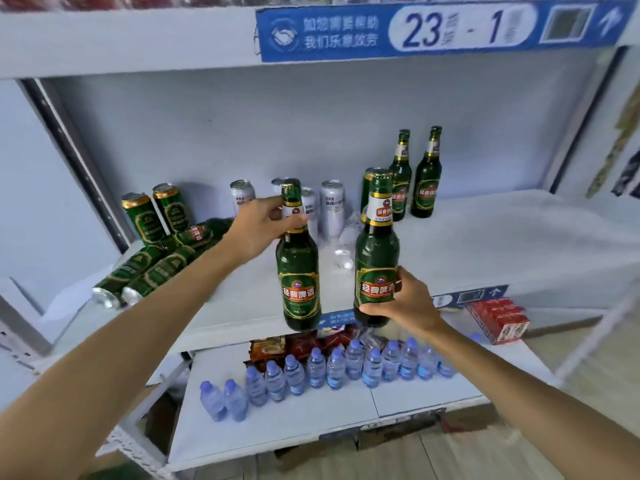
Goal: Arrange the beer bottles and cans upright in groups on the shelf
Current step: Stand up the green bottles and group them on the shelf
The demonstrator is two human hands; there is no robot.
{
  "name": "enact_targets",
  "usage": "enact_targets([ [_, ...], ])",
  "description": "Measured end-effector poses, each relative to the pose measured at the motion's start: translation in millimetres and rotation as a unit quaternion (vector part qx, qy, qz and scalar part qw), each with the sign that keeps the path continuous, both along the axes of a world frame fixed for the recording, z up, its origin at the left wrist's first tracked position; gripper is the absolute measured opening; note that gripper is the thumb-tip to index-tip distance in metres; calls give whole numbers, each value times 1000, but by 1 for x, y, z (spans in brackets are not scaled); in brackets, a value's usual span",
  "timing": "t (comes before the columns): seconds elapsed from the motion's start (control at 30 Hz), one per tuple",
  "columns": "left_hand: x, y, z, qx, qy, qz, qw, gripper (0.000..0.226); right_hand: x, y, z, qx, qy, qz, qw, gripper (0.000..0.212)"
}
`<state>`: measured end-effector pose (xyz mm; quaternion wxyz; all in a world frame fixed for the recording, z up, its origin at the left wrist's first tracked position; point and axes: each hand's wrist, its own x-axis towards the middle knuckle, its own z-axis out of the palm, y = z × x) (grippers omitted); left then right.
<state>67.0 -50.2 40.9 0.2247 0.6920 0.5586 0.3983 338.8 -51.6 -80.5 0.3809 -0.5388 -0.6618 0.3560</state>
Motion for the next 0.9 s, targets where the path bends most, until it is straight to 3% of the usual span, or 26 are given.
enact_targets([
  [0.13,76,-12,1,-15,-21,-11,1000,68,83,-13,7,-17,-7,-23,1000,59],
  [0.3,157,-4,7,-20,-32,-27,999,17,162,-3,14,-31,-16,-49,998,68],
  [0.37,181,8,11,-25,-35,-37,998,10,183,7,17,-31,-21,-61,997,66],
  [0.5,215,47,22,-26,-14,-44,999,29,213,44,22,-33,-28,-59,997,62],
  [0.63,236,105,27,-27,-25,-42,998,20,229,105,22,-31,-29,-60,997,66],
  [0.9,249,228,15,-55,-17,-29,998,31,229,227,11,-19,-62,-44,997,71],
])
